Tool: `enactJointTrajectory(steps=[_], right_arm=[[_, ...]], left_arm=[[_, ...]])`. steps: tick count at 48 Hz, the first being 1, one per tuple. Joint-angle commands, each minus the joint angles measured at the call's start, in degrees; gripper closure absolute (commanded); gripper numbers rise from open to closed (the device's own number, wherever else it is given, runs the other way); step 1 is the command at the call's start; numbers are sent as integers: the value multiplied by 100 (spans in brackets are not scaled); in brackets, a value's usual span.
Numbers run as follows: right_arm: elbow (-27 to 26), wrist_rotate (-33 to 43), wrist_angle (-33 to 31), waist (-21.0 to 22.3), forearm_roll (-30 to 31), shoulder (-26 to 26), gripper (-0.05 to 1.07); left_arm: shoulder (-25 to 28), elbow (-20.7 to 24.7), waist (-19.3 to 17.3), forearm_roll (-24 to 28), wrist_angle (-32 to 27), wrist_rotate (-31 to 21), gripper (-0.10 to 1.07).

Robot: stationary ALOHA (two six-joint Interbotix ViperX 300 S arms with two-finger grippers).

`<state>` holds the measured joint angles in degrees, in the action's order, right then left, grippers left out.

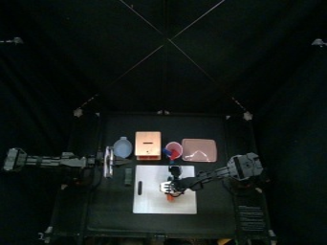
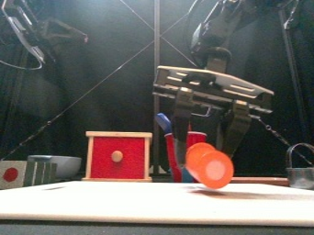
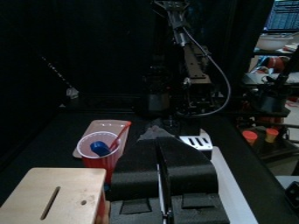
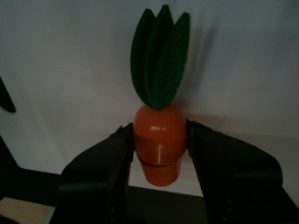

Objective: Place carrot on cutting board

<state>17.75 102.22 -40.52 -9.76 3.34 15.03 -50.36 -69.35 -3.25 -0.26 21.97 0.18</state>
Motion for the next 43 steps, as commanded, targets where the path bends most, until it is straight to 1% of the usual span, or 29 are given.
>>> enactJointTrajectory(steps=[1,6,15,30,37,43], right_arm=[[-264,9,141,35,-9,26,34],[-360,0,237,53,44,167,33],[-281,18,246,97,53,193,28],[-264,26,246,97,123,141,15],[-264,53,185,97,176,70,12],[-246,88,-18,97,308,-53,12]], left_arm=[[18,62,-9,-105,53,-9,89],[9,53,18,-246,62,-9,89],[9,35,18,-290,79,0,89],[9,44,26,-290,176,-9,89],[9,53,70,-290,237,0,89],[9,70,97,-290,264,-9,89]])
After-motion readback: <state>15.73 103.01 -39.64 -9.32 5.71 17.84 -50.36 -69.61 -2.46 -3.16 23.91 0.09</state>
